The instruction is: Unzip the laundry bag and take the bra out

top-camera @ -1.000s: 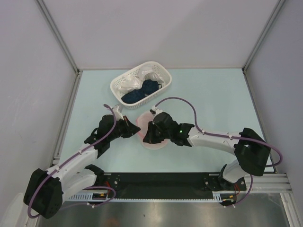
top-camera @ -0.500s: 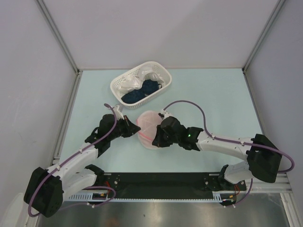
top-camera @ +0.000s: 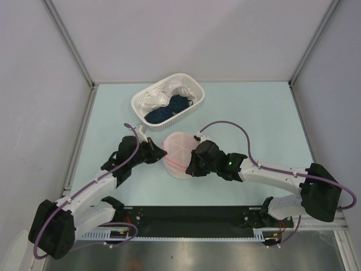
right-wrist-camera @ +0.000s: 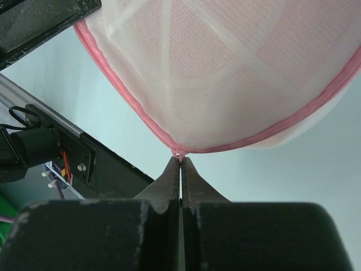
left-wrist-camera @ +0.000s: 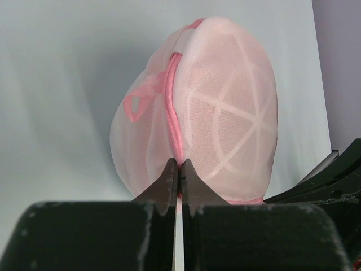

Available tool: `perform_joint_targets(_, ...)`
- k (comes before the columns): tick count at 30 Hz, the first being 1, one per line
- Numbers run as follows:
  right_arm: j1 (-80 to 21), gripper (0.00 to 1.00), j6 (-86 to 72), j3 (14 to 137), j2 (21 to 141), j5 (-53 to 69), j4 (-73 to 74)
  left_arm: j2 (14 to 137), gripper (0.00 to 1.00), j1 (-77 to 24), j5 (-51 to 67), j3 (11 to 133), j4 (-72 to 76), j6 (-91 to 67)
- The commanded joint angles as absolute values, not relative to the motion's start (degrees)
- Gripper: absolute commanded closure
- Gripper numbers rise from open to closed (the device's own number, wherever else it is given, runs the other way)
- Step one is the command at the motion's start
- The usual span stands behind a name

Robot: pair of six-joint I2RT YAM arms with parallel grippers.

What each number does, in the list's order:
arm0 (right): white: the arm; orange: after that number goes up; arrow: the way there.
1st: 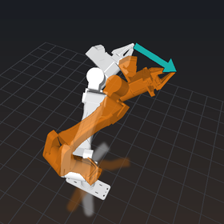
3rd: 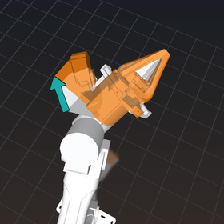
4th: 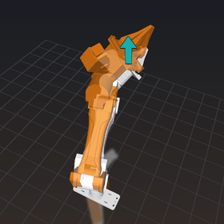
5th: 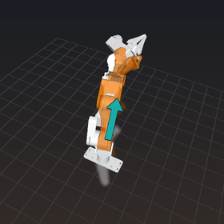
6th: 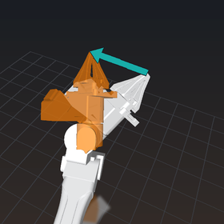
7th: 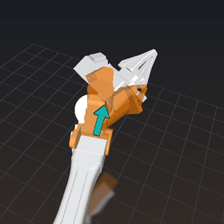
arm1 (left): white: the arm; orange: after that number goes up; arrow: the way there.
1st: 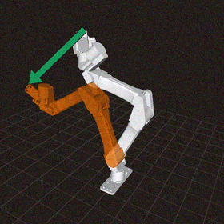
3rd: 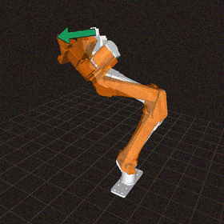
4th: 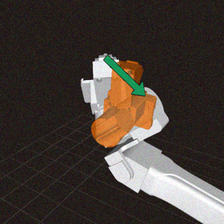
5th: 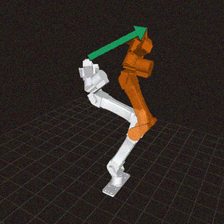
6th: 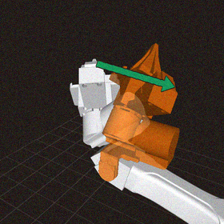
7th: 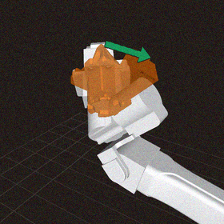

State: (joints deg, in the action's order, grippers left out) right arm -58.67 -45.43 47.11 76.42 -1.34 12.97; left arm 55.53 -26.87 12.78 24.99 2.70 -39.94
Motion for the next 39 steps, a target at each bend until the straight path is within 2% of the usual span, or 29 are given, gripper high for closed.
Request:
perform_joint_targets(1, -58.45, 1.0, -45.26, 47.55, 75.32, -2.81, 14.15, 55.46, 1.0, -26.28, 10.99, 28.21, 3.34, -37.62)
perform_joint_targets(3, -58.45, 1.0, -45.35, 47.64, 75.5, -2.46, 13.54, 55.2, 0.91, -26.28, 10.73, 28.39, 2.47, -37.27)
perform_joint_targets(4, -58.45, 1.0, -45.35, 47.64, 75.59, -2.37, 13.1, 55.02, 0.71, -26.19, 10.72, 28.65, 2.11, -37.27)
perform_joint_targets(6, -58.45, 1.0, -45.35, 47.72, 75.85, -1.67, 12.22, 54.67, 0.46, -26.28, 10.72, 28.92, 1.06, -37.18)
perform_joint_targets(7, -58.45, 1.0, -45.44, 47.9, 76.2, -1.41, 11.69, 54.06, 0.29, -26.28, 10.81, 29.09, 0.79, -37.26)
perform_joint_targets(10, -58.71, 1.0, -45.35, 48.51, 76.9, -0.62, 10.2, 52.48, 0.21, -26.28, 11.34, 28.65, 0.44, -37.88)
perform_joint_targets(19, -61.61, 1.0, -43.86, 53.78, 83.14, 2.19, 7.04, 47.64, 0.21, -26.72, 11.69, 23.56, -1.23, -40.95)
perform_joint_targets(29, -63.54, 1.0, -41.49, 62.92, 91.75, 4.92, 4.92, 43.6, 0.27, -27.07, 11.52, 21.18, -2.55, -42.54)
perform_joint_targets(32, -63.63, 1.0, -40.96, 64.77, 93.34, 5.62, 4.48, 42.89, 0.34, -27.07, 11.43, 21.27, -2.64, -42.63)
perform_joint_targets(35, -63.46, 1.0, -40.78, 65.83, 94.39, 5.98, 4.31, 42.8, 0.46, -27.16, 11.34, 21.27, -2.64, -42.8)
perform_joint_targets(36, -63.54, 1.0, -40.87, 65.92, 94.57, 5.98, 4.22, 42.89, 0.55, -27.16, 11.16, 21.27, -2.64, -42.8)
perform_joint_targets(38, -63.54, 1.0, -41.04, 65.92, 94.75, 6.06, 3.96, 42.98, 0.64, -27.07, 10.99, 21.27, -2.37, -42.89)
perform_joint_targets(39, -63.54, 1.0, -41.04, 65.92, 94.75, 6.06, 3.96, 42.98, 0.73, -27.16, 10.9, 21.18, -2.2, -42.98)
